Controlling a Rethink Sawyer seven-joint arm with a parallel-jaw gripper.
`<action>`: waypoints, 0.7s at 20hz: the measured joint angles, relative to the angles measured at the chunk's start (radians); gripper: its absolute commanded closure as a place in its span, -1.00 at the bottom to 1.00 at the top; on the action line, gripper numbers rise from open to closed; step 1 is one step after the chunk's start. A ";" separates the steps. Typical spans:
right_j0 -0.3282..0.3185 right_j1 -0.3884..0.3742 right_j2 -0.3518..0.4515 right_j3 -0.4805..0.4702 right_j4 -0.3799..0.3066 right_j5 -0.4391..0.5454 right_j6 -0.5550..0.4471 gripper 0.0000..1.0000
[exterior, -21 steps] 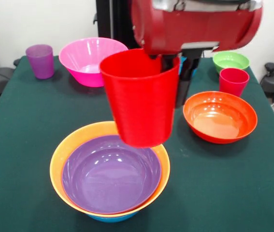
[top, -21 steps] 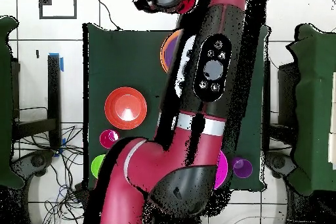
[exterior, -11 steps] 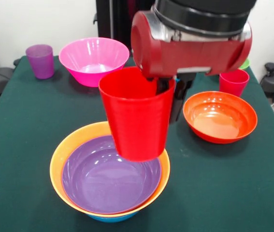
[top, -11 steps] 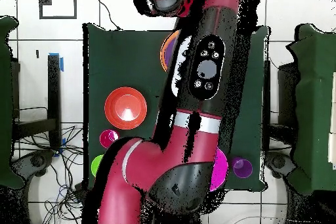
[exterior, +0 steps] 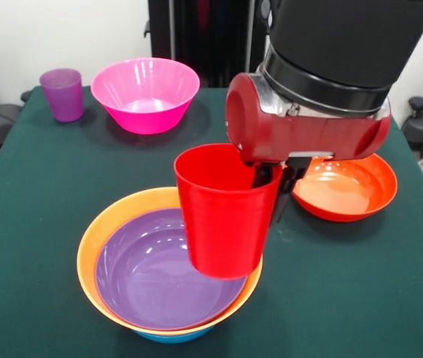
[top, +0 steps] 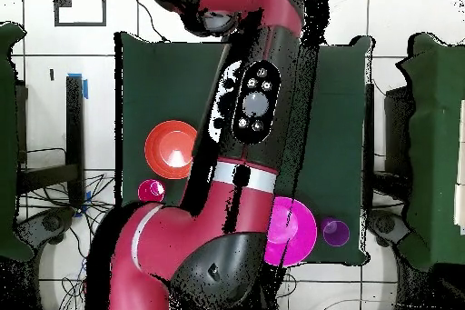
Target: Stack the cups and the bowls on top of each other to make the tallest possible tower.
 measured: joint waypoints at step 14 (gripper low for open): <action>0.013 -0.080 0.106 0.161 -0.114 -0.102 0.000 1.00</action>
